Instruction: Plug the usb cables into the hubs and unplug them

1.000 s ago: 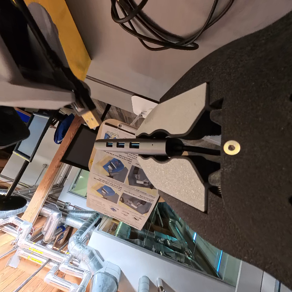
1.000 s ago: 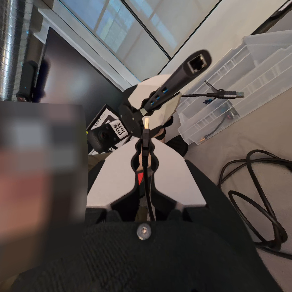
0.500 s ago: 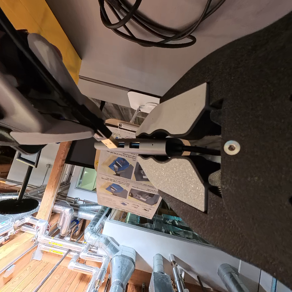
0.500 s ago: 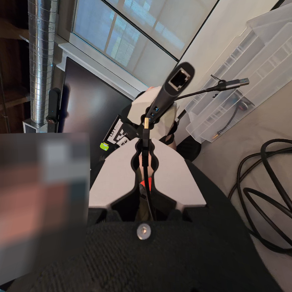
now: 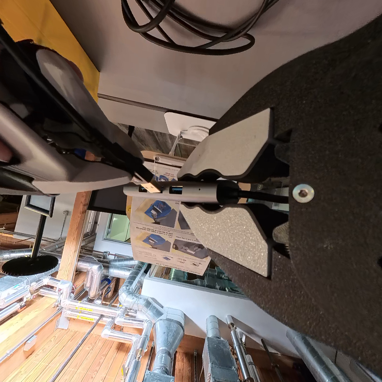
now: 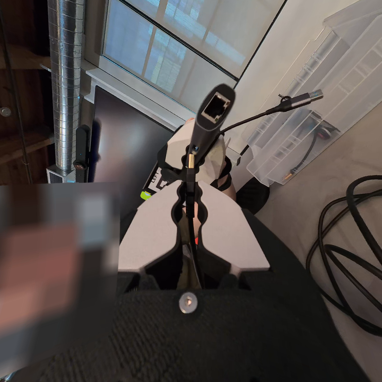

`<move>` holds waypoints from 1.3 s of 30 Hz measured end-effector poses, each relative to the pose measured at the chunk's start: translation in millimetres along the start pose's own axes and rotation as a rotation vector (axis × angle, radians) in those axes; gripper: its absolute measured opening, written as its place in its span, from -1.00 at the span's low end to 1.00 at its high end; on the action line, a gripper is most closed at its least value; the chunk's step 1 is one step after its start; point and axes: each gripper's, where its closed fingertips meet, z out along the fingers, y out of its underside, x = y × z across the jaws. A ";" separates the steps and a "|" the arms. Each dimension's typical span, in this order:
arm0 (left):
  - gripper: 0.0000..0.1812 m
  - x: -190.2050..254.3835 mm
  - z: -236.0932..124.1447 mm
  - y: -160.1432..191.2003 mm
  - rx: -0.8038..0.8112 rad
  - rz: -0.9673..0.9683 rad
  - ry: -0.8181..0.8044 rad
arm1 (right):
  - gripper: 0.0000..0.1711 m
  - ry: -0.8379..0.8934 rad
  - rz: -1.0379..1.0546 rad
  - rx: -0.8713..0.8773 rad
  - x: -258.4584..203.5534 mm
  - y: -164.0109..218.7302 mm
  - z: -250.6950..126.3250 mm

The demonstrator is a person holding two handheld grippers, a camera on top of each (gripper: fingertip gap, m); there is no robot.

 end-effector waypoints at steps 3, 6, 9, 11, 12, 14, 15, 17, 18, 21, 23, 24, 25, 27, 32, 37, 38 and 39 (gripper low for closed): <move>-0.81 0.5 -0.6 -0.8 0.001 0.035 -0.009 | -0.89 -0.018 0.030 -0.003 1.3 0.9 -0.3; -0.81 0.8 -1.6 -0.8 -0.005 0.127 -0.036 | -0.89 -0.029 0.067 -0.010 4.0 2.4 -0.7; -0.81 2.9 -2.5 -1.4 -0.002 0.221 -0.056 | -0.89 -0.048 0.118 -0.016 7.0 4.2 -1.0; -0.81 4.4 -2.5 -0.9 -0.007 0.251 -0.062 | -0.89 -0.055 0.145 -0.013 9.3 4.6 -1.2; -0.81 5.7 -2.3 -0.2 -0.010 0.264 -0.059 | -0.89 -0.052 0.149 -0.009 10.6 4.6 -1.2; -0.81 6.6 -2.3 0.3 -0.013 0.288 -0.063 | -0.90 -0.045 0.149 0.001 11.5 4.4 -0.7; -0.81 6.7 -2.5 0.1 -0.012 0.297 -0.068 | -0.90 -0.045 0.150 0.007 11.4 4.1 -0.7; -0.81 6.4 -3.3 -0.6 -0.003 0.312 -0.074 | -0.90 -0.044 0.148 0.012 11.8 3.8 -0.7; -0.81 7.2 -3.5 -0.7 0.003 0.311 -0.069 | -0.90 -0.037 0.140 0.009 12.6 4.1 -0.7; -0.81 10.6 -3.7 0.1 0.027 0.301 -0.040 | -0.90 -0.013 0.116 0.014 14.1 2.5 -2.0; -0.81 10.4 -4.3 -1.1 0.049 0.254 -0.026 | -0.89 -0.028 0.117 0.008 11.6 2.8 -2.0; -0.81 10.3 -4.1 -1.4 0.050 0.225 -0.016 | -0.89 -0.035 0.117 0.014 10.5 2.0 -2.0; -0.81 9.7 -3.5 -1.1 0.041 0.194 -0.010 | -0.89 -0.044 0.117 0.021 9.1 0.7 -2.3; -0.81 9.0 -2.1 -0.8 0.024 0.154 -0.009 | -0.88 -0.046 0.113 0.030 7.9 -1.3 -3.1; -0.81 10.2 1.3 1.5 -0.018 0.149 -0.015 | -0.83 -0.008 0.075 0.054 9.3 -4.9 -4.8; -0.81 11.1 2.8 4.5 -0.030 0.104 0.008 | -0.77 0.048 -0.005 0.011 11.6 -2.1 -5.3; -0.81 11.0 3.1 5.6 -0.034 0.097 0.011 | -0.76 0.076 -0.041 0.000 12.4 -1.4 -5.1; -0.81 10.8 3.3 6.6 -0.037 0.091 0.014 | -0.76 0.105 -0.082 -0.008 13.0 -1.1 -4.8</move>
